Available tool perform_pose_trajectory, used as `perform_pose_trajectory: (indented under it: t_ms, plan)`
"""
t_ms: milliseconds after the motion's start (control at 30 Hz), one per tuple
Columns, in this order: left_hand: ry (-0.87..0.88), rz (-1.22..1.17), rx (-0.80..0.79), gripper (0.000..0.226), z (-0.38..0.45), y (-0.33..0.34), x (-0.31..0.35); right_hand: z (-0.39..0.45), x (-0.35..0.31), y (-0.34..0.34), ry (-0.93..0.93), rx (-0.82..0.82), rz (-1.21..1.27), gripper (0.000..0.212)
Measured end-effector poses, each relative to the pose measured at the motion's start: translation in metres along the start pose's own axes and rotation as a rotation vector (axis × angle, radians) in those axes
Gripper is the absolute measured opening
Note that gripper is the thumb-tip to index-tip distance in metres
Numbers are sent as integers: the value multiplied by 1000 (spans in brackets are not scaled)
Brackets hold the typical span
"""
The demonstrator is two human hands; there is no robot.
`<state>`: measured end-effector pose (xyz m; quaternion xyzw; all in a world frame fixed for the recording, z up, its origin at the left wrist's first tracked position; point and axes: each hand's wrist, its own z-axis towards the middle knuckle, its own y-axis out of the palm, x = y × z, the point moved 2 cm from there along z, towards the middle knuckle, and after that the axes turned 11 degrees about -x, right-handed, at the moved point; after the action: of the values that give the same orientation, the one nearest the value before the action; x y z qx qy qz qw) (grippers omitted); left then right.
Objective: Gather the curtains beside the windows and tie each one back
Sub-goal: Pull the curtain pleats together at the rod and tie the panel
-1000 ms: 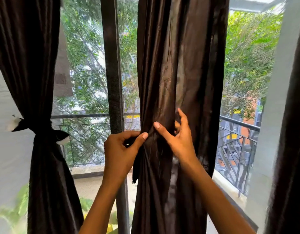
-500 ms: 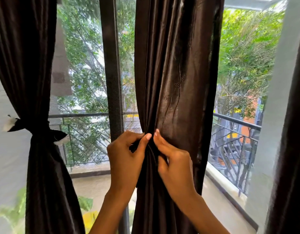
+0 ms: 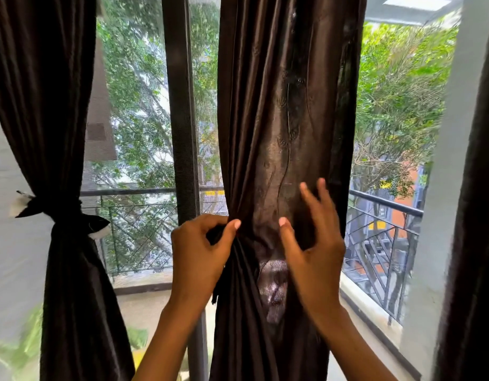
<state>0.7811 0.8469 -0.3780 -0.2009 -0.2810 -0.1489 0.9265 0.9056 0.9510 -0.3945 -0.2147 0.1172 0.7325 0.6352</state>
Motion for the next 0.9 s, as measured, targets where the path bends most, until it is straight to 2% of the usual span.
perform_pose_trajectory:
  t_ms: [67, 100, 167, 233, 267, 567, 667, 767, 800, 867, 900]
  plan:
    - [-17, -28, -23, 3, 1, 0, -2, 10, 8, 1, 126, 27, 25, 79]
    - [-20, -37, -33, 3, 1, 0, -3, 14, 12, 3, 182, 4, 74, 84]
    - [-9, -39, -41, 6, 1, 1, -3, 14, 15, 8, 160, -28, 95, 71]
    - [35, -7, -32, 11, 0, 4, -1, 5, 12, 12, 35, -34, -32, 49]
    - [55, 3, -27, 12, -1, 5, -1, 0, 9, 14, -1, -53, -65, 46]
    - [95, 16, -37, 16, -5, 10, 4, -28, -2, 31, -19, -394, -87, 67]
    - [73, -29, -50, 14, -6, 12, 5, -31, 1, 31, -1, -436, -67, 59]
    - [66, -45, -28, 5, -5, 13, 3, -27, 0, 27, 22, -505, 75, 52]
    - [56, -60, -12, 2, -4, 12, 1, -22, 1, 25, 50, -508, 152, 45]
    - [-1, -137, -11, 2, -1, 10, -5, -8, 9, 19, 125, -381, 219, 38]
    - [-29, -191, -40, 2, 0, 9, -7, 0, 15, 17, 176, -303, 204, 50]
